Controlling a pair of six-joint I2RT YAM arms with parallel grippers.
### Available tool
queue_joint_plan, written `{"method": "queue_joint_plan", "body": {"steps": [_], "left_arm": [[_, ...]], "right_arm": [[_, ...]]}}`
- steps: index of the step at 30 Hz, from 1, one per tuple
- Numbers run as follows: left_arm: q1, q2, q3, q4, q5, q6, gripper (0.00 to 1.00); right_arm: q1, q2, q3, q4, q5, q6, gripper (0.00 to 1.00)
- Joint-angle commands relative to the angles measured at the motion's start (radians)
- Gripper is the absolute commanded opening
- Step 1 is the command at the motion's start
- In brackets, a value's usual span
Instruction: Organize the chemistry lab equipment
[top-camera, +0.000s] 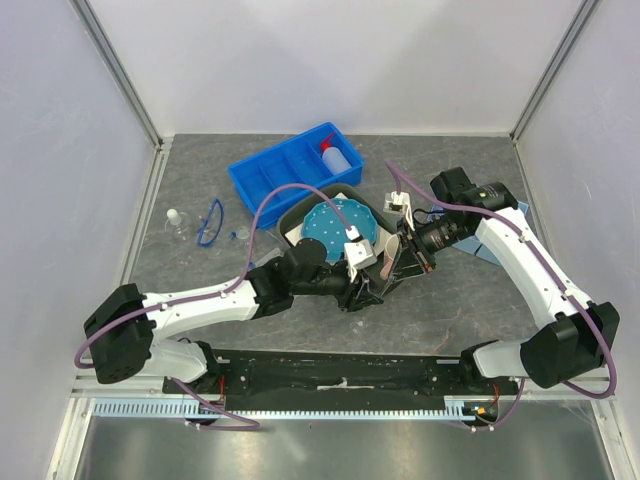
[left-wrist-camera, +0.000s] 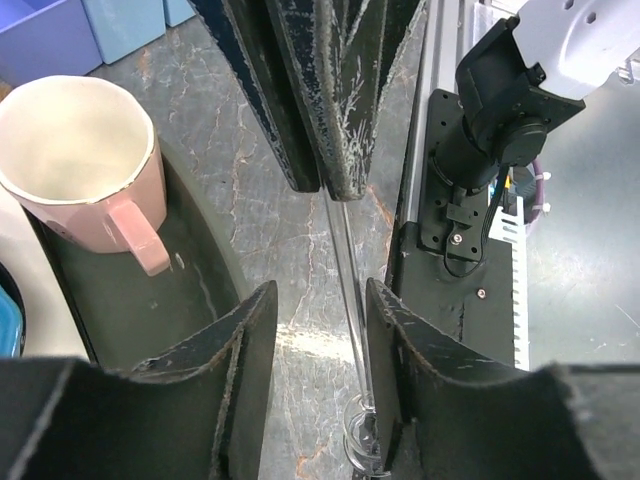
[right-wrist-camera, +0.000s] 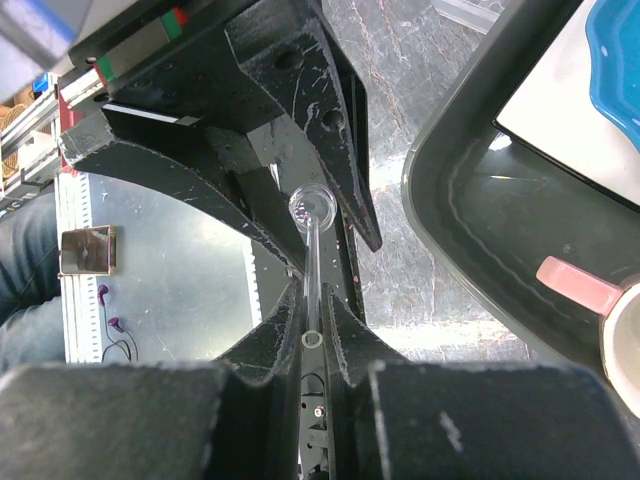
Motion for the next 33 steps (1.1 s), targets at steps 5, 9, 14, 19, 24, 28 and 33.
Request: {"method": "queue_joint_plan", "body": {"steps": [5,9,14,19,24,28,33], "left_arm": [[-0.01,0.014,0.047,-0.007,0.065,-0.02,0.38],[-0.012,0.028,0.055,-0.015,0.101,-0.058,0.31],[-0.012,0.031,0.05,-0.004,0.129,-0.097,0.22],[-0.012,0.036,0.049,0.004,0.149,-0.156,0.02],[-0.012,0.021,0.014,0.063,0.154,-0.228,0.02],[-0.012,-0.013,-0.025,0.094,0.14,-0.282,0.02],[-0.012,-0.073,-0.074,0.113,0.128,-0.37,0.02]], "right_arm": [[0.003,0.003,0.027,0.001,-0.045,-0.031,0.14],[0.003,0.006,0.031,0.001,-0.045,-0.031,0.14],[0.003,0.009,0.028,0.004,-0.041,-0.031,0.14],[0.003,0.006,0.025,0.009,-0.039,-0.029,0.15],[0.003,0.0,0.024,0.012,-0.036,-0.027,0.18],[0.003,-0.009,0.031,0.012,-0.031,-0.026,0.3],[0.003,-0.025,0.074,-0.001,-0.045,-0.027,0.49]]}}
